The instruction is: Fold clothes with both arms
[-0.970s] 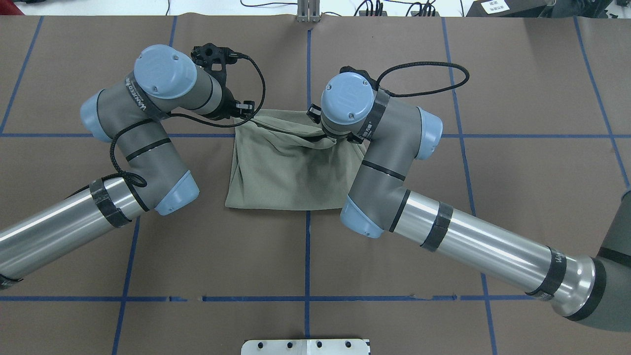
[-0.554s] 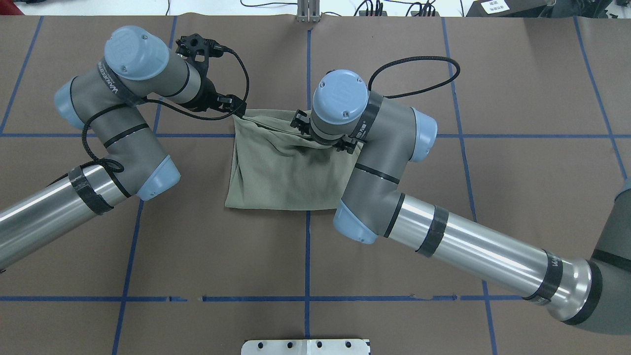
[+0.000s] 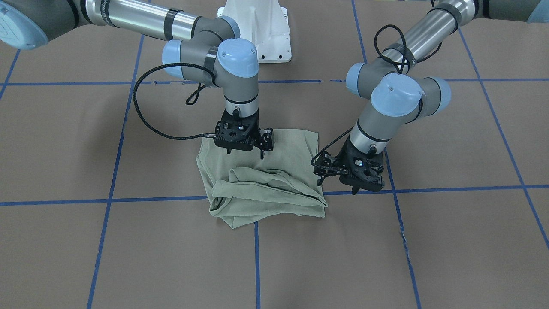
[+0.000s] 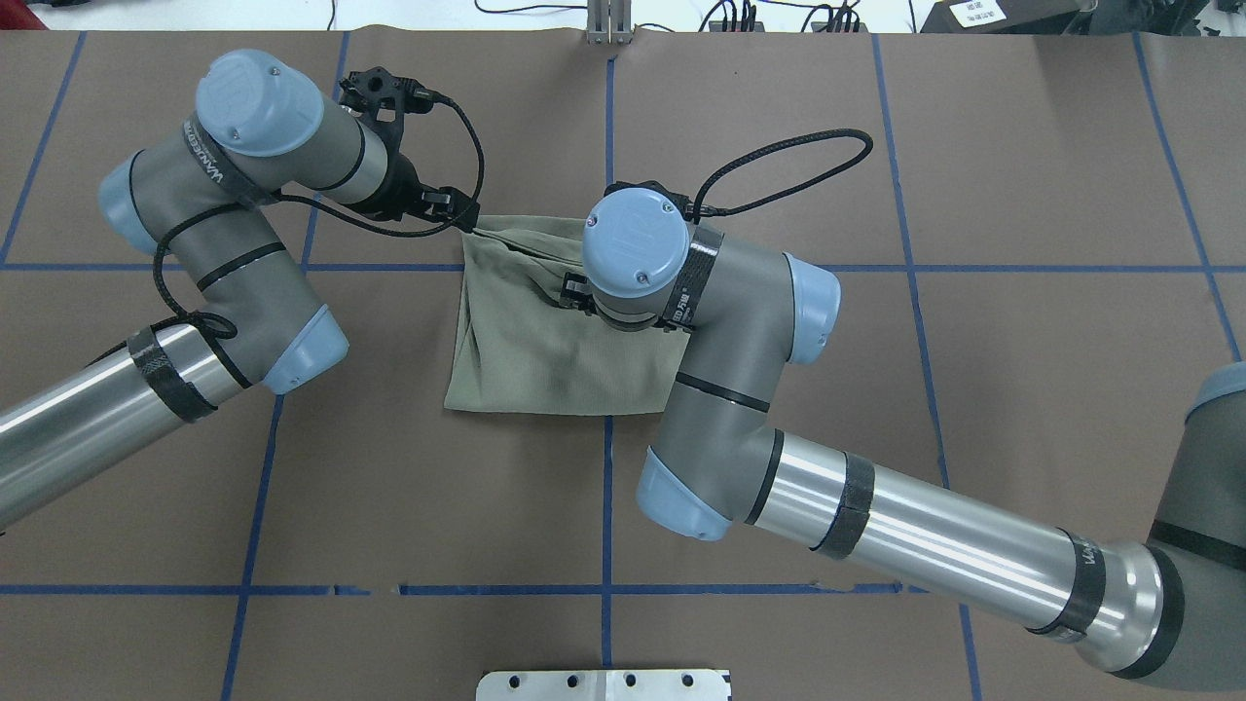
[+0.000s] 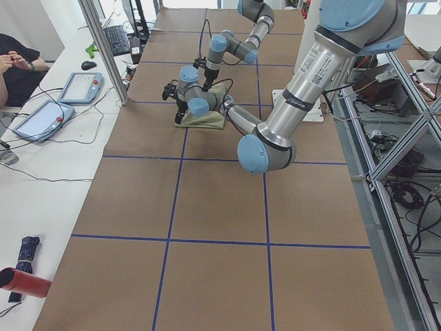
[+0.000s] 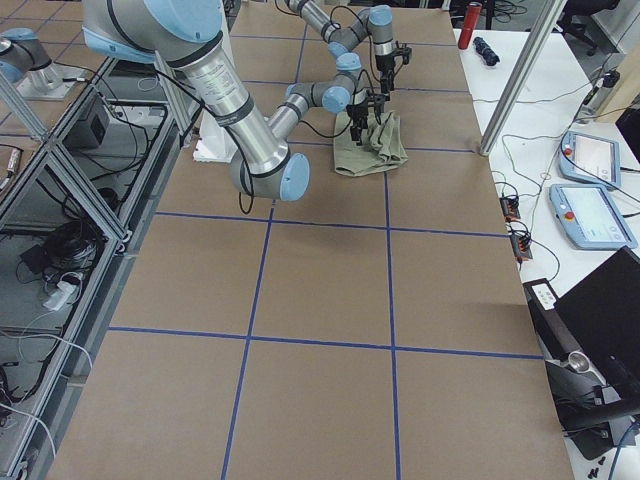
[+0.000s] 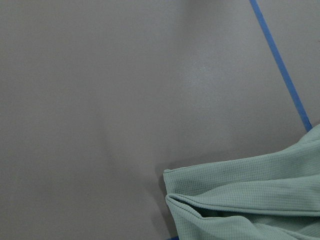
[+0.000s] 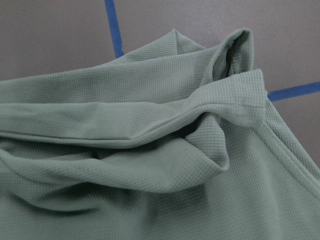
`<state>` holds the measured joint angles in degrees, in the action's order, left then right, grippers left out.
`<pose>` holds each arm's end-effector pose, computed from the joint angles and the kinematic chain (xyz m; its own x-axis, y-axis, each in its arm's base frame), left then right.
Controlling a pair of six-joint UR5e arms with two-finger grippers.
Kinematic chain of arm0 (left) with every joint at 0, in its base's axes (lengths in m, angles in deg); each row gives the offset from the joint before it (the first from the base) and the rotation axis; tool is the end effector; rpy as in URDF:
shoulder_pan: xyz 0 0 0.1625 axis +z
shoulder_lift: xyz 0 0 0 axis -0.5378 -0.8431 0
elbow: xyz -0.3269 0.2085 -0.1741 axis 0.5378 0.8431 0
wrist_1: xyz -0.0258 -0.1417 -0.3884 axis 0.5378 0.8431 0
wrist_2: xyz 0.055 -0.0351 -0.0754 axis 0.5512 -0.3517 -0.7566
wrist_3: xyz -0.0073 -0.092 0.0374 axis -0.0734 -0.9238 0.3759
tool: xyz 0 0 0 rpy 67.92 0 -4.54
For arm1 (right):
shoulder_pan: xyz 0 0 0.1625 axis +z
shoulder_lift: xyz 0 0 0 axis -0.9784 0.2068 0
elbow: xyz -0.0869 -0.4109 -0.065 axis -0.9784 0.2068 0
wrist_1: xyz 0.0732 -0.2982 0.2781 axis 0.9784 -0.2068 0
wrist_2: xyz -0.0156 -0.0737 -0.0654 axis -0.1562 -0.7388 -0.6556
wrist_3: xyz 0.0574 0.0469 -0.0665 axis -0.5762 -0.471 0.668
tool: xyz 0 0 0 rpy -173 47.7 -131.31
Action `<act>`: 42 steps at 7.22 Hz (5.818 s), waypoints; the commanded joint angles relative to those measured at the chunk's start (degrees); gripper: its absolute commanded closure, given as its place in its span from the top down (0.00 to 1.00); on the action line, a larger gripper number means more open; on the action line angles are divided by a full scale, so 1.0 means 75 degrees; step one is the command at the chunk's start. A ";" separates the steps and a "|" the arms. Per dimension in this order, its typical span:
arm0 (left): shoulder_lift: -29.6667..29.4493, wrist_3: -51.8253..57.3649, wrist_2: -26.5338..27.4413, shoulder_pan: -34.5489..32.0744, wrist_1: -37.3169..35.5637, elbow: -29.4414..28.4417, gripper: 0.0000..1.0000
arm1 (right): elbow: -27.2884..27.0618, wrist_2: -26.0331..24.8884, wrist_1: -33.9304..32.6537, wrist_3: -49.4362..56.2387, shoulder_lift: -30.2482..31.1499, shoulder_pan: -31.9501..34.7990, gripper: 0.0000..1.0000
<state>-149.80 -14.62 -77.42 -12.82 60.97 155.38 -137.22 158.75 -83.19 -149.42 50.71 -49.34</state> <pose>0.4444 -0.5855 0.2991 0.5867 0.2530 -0.7693 0.0759 0.9286 0.3632 -0.6002 -0.4679 0.1884 0.6821 0.2030 0.7025 -0.3083 0.9510 0.0246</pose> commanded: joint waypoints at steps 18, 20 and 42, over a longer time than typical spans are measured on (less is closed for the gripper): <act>-0.2235 -0.2196 0.1253 0.0317 0.0129 -0.3365 1.00 | 0.1457 0.1483 0.1320 0.1798 0.0388 0.2603 1.00; -0.2236 -0.2394 0.1488 0.0084 0.0246 -0.3611 1.00 | 0.1469 0.1471 0.1332 0.2078 0.0435 0.2627 1.00; 0.6062 0.8152 -0.2987 -0.6211 -0.3937 0.3500 1.00 | -0.1391 0.4870 -0.1035 1.1150 0.5908 0.8440 1.00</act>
<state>-104.07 46.50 -99.98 -59.35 31.30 180.98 -147.66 195.29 -90.98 -65.67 94.98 14.33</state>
